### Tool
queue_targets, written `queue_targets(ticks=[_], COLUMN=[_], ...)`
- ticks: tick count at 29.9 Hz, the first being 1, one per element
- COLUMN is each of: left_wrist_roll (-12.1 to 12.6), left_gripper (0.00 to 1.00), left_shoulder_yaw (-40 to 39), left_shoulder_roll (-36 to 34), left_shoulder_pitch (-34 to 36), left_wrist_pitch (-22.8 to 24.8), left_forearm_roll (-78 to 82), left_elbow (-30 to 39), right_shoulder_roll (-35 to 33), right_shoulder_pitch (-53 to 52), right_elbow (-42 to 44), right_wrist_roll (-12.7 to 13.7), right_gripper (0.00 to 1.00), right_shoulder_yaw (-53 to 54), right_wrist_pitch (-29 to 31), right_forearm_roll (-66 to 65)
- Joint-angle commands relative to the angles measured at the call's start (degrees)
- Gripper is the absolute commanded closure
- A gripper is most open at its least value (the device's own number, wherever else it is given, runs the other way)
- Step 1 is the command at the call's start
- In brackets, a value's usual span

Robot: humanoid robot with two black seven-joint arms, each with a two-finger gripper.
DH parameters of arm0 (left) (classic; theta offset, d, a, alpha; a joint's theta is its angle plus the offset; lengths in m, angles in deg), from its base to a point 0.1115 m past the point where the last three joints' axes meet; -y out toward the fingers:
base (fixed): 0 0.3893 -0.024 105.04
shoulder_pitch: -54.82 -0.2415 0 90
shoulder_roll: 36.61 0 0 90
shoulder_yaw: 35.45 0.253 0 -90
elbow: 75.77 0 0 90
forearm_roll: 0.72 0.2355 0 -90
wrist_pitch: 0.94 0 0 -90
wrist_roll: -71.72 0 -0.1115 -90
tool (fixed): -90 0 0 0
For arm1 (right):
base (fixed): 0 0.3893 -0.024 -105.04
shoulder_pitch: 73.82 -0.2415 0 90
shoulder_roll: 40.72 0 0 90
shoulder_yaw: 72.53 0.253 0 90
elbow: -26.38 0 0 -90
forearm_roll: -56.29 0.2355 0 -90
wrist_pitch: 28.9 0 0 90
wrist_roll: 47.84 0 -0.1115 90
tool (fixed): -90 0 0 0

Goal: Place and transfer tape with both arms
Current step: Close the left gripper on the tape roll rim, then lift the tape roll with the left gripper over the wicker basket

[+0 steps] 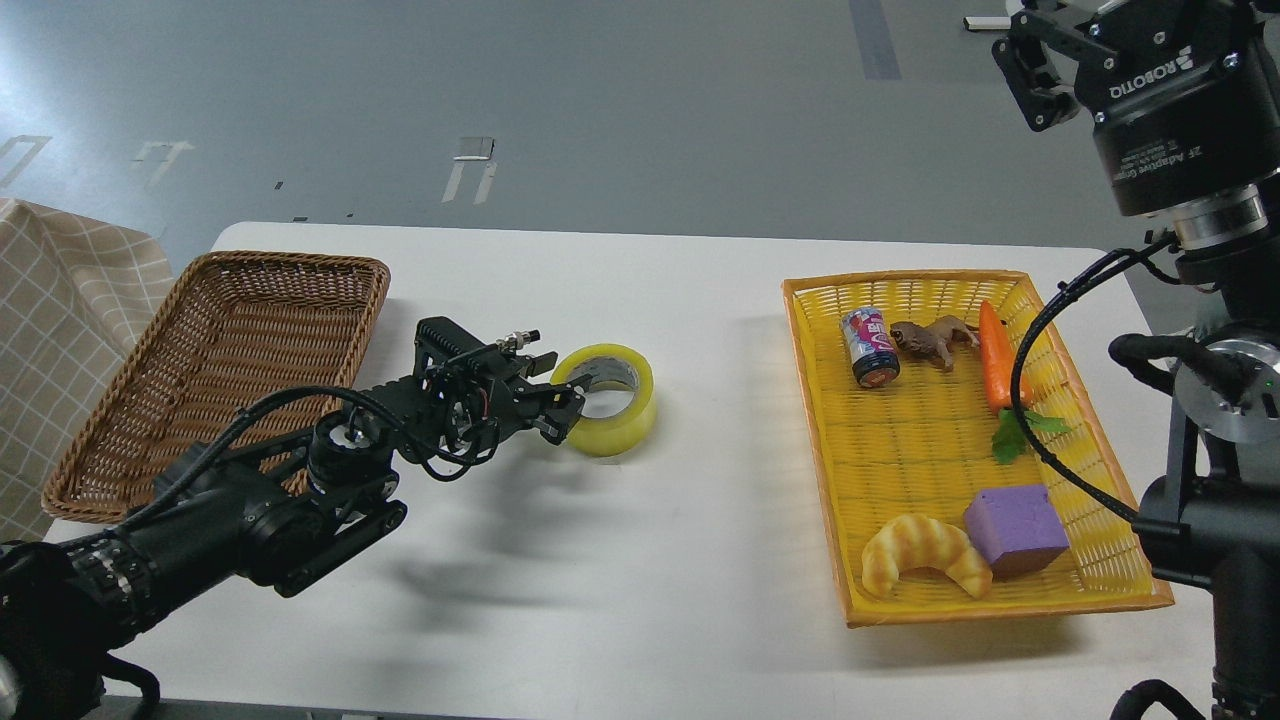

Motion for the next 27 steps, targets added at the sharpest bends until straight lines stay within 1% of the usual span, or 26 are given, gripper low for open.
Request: queue_targets(ticks=[1,4,5,6,8,15,18,20,24,26,27], left_wrist_roll=[-0.1,-0.1,-0.2,-0.5,-1.3,-1.5,-1.5,-1.5,-1.6,-2.6,-3.0], left_gripper=[0.74,0.79,0.83,0.87,0.90,0.92,0.92,0.92,0.92,0.91,0.91], left_shoulder_yaw=[0.0,0.0,0.0,0.0,0.0,-0.2,-0.2,-0.1,-0.1,-0.1,-0.1], left_shoulder_roll=[0.0,0.1,0.1,0.1,0.1,0.1,-0.1,-0.9,-3.0,-5.8,-6.4], left_shoulder_pitch=[-0.1,0.0,0.1,0.1,0.4,1.8,5.3,9.9,15.0,17.8,18.2], left_wrist_pitch=[0.0,0.0,0.3,0.5,0.5,0.4,0.4,0.5,0.7,0.7,0.7], left_forearm_roll=[-0.1,-0.4,-0.8,-1.6,-2.5,-3.5,-7.6,-10.1,-11.8,-12.6,-12.7], left_elbow=[-1.2,-1.1,-0.9,-0.6,-0.6,-0.6,-0.7,-1.3,-1.3,-1.7,-2.1], right_shoulder_roll=[0.0,0.0,0.0,0.0,0.0,0.0,0.3,0.4,0.4,0.4,0.4], right_shoulder_pitch=[0.2,0.7,0.9,1.1,1.4,1.7,1.6,1.6,1.6,1.7,1.7], right_elbow=[0.2,0.3,0.3,0.3,0.3,0.3,0.4,0.4,0.3,0.5,0.6], right_wrist_roll=[0.0,0.0,0.0,0.0,-0.1,-0.1,-0.1,-0.1,-0.1,-0.1,-0.1], right_gripper=[0.00,0.00,0.00,0.00,0.00,0.00,0.00,0.00,0.00,0.00,0.00], right_shoulder_yaw=[-0.1,-0.2,-0.2,-0.2,-0.2,-0.1,-0.1,-0.2,-0.2,-0.2,-0.2], right_wrist_pitch=[0.0,0.0,0.0,0.0,-0.1,-0.1,-0.1,-0.1,-0.1,-0.1,-0.1], right_forearm_roll=[-0.1,-0.1,-0.1,-0.1,-0.1,-0.1,-0.1,-0.1,-0.1,-0.1,-0.1])
